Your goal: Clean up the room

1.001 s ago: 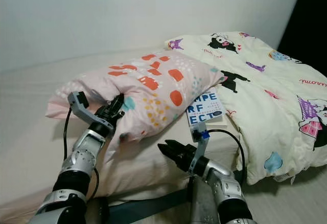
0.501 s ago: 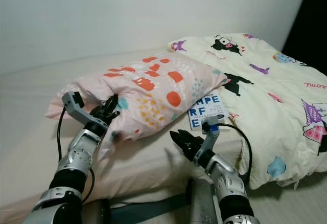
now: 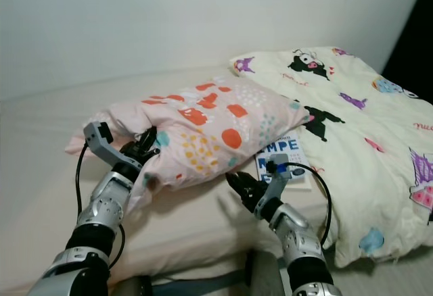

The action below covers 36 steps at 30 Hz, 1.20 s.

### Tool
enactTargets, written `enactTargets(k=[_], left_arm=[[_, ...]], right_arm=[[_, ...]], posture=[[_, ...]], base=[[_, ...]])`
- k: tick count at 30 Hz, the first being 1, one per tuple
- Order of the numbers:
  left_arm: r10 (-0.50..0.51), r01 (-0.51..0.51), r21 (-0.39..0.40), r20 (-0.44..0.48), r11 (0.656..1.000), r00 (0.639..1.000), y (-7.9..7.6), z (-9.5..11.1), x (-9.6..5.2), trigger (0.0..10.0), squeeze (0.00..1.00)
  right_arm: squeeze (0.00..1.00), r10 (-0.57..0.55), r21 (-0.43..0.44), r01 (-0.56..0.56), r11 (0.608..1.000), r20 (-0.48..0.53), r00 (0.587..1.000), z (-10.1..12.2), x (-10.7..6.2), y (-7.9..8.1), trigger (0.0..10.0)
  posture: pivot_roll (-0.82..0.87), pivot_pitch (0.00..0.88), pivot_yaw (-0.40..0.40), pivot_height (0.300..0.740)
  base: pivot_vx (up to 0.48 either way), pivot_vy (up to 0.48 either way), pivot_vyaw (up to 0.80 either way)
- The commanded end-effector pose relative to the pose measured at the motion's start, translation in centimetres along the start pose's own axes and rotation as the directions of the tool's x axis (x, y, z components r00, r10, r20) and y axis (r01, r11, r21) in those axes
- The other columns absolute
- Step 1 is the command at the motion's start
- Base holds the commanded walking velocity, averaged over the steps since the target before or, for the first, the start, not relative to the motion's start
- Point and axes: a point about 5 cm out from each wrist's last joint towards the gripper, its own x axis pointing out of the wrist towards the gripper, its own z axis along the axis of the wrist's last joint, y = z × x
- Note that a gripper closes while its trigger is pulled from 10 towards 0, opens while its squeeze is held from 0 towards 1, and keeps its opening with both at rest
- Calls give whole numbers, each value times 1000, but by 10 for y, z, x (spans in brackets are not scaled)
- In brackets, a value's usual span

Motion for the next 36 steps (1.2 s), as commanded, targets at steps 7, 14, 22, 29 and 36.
enactTargets(k=[7, 14, 22, 29, 36], left_arm=[[34, -29, 67, -70, 997, 997, 5, -4, -1, 10000, 0], [59, -55, 67, -50, 996, 997, 8, -4, -2, 10000, 0], [46, -41, 80, -66, 996, 997, 6, -8, -2, 10000, 0], [36, -28, 97, -77, 995, 996, 4, -9, -1, 10000, 0], [28, -19, 117, -79, 993, 997, 2, -9, 0, 10000, 0]], right_arm=[[0, -17, 11, 17, 1000, -4, 1000, -5, 1, 0, 10000], [0, -17, 14, 17, 1000, -6, 1000, -6, 1, 1, 10000], [0, -21, 10, 21, 1000, -3, 1000, -6, 1, 0, 10000], [0, -32, 11, 32, 999, 0, 999, -6, 1, -1, 10000], [0, -37, 10, 37, 999, 7, 999, -6, 2, 0, 10000]], posture=[[-65, 13, -11, 645], [-64, 13, -10, 668], [-65, 13, -9, 697], [-62, 15, -7, 721], [-60, 15, -5, 740]], base=[[-193, 0, 0], [-274, 0, 0], [0, 0, 0], [0, 0, 0], [0, 0, 0]])
